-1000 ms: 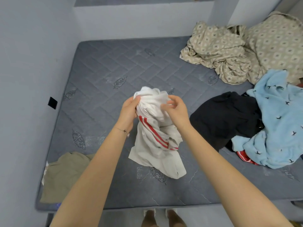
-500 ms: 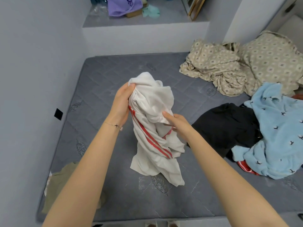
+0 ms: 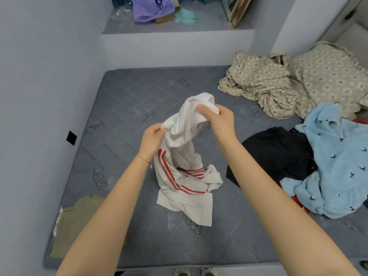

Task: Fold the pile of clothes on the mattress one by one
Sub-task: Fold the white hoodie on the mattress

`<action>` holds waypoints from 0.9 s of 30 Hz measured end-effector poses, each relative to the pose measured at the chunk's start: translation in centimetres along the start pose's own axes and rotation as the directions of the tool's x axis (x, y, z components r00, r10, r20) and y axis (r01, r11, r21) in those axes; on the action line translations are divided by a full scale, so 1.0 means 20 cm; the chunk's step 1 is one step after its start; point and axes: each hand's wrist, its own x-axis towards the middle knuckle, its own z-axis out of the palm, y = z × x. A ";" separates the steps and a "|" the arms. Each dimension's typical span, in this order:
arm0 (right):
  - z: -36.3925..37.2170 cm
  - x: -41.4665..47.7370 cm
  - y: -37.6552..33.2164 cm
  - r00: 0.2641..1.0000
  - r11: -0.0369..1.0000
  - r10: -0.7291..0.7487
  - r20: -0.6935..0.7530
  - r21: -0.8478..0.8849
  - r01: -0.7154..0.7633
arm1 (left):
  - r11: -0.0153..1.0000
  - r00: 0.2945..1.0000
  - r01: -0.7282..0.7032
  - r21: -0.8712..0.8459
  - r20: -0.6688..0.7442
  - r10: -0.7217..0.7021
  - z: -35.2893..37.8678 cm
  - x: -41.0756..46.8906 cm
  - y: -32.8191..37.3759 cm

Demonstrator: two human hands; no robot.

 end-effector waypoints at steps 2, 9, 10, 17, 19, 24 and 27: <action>0.02 -0.01 0.01 1.000 1.000 0.002 0.003 -0.025 -0.002 | 0.997 0.997 0.069 0.039 0.043 -0.070 0.02 -0.04 -0.09; 0.06 -0.05 0.07 0.999 0.999 0.033 -0.009 -0.042 -0.034 | 0.993 0.946 0.103 -0.064 0.316 -0.078 0.05 -0.17 -0.09; 0.07 -0.06 0.08 0.999 0.999 0.041 0.000 -0.036 -0.041 | 0.996 0.945 0.052 -0.066 0.326 -0.028 0.07 -0.17 -0.08; 0.13 -0.07 0.15 0.986 0.995 0.093 0.141 -0.059 -0.085 | 0.997 0.994 -0.066 -0.047 0.084 0.070 0.13 -0.13 -0.06; 0.12 -0.06 0.17 0.970 0.994 0.109 0.217 -0.019 -0.107 | 0.996 0.997 -0.056 -0.066 0.050 0.060 0.12 -0.12 -0.07; 0.09 -0.04 0.32 0.964 0.978 0.202 0.170 0.017 -0.208 | 0.971 0.993 -0.070 -0.231 -0.107 0.046 0.06 -0.11 -0.02; 0.09 -0.06 0.46 0.927 0.943 0.320 0.194 -0.156 -0.293 | 0.949 0.986 -0.107 -0.297 -0.157 0.062 0.04 -0.08 0.03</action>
